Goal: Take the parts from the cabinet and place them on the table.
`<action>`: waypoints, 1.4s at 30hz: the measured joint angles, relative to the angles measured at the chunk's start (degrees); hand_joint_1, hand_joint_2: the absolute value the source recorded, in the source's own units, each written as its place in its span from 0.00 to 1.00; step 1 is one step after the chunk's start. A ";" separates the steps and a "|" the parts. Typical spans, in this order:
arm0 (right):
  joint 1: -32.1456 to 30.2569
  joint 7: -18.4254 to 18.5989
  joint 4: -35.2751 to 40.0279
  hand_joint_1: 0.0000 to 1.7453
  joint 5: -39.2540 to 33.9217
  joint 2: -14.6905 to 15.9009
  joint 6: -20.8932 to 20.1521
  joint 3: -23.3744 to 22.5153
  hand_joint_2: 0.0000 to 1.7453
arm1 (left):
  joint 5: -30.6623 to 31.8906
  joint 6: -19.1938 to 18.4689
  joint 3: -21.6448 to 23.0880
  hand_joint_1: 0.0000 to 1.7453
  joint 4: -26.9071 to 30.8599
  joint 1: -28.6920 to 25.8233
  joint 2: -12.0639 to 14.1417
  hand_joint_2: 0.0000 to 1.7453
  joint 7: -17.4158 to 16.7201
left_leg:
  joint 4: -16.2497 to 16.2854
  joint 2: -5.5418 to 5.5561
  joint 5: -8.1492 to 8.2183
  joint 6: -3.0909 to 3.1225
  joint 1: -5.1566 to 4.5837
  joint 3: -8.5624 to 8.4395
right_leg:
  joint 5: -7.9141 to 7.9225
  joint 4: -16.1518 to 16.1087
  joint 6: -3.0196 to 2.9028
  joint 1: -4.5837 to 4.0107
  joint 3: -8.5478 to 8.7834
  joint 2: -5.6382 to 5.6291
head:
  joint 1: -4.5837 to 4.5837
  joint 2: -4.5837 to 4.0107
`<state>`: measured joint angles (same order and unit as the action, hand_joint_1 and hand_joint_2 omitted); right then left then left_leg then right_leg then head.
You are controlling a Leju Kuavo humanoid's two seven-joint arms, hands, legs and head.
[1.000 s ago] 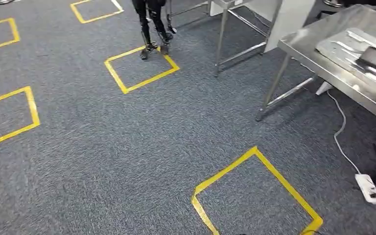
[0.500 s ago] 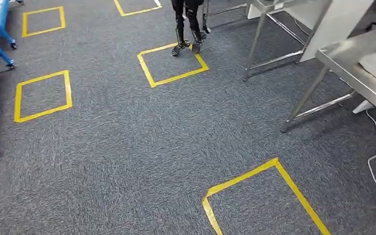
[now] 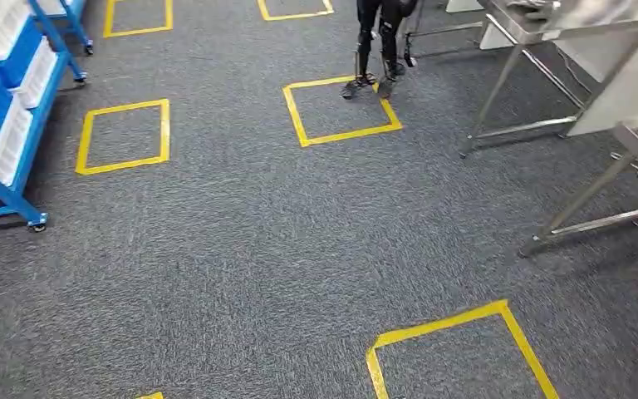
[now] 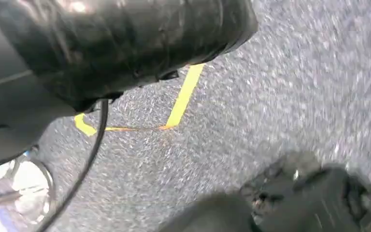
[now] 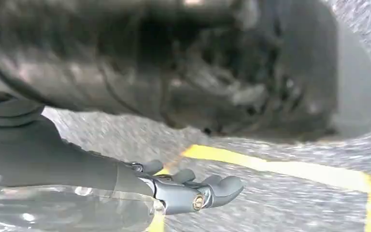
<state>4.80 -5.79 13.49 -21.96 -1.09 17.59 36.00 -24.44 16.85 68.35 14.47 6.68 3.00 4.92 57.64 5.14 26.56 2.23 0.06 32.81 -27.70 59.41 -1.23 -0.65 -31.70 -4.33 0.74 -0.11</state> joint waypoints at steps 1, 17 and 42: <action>0.07 0.02 0.00 0.00 0.59 0.22 -0.31 0.63 0.00 | -0.90 -0.59 -0.37 0.00 0.00 0.40 0.85 0.00 0.06 | 0.36 0.64 0.03 -0.21 -0.28 0.39 | -0.22 -1.34 -0.16 0.28 0.53 -0.54 | 0.11 0.00; 6.26 3.30 0.66 0.00 4.48 4.02 -4.04 7.56 0.00 | -4.22 -2.95 -4.17 0.00 -0.09 -0.09 6.01 0.00 -0.22 | 1.42 -7.47 -0.67 -3.67 2.11 2.08 | -1.91 -1.59 2.01 1.11 2.57 9.46 | 0.35 0.00; 4.95 -0.90 1.51 0.00 2.77 4.92 -0.94 12.41 0.00 | -0.56 -4.02 -6.14 0.00 -0.13 -0.41 4.33 0.00 -3.80 | 15.49 -4.46 5.31 -3.65 0.96 9.23 | 0.69 -2.68 -1.30 0.27 1.03 7.06 | 0.57 0.00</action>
<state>9.76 -6.69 14.99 -19.19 3.82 16.66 48.41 -25.00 12.83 62.21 14.34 6.27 7.32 1.11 73.14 0.68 31.86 -1.42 1.02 42.04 -27.01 56.72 -2.53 -0.38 -30.67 2.73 1.31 -0.11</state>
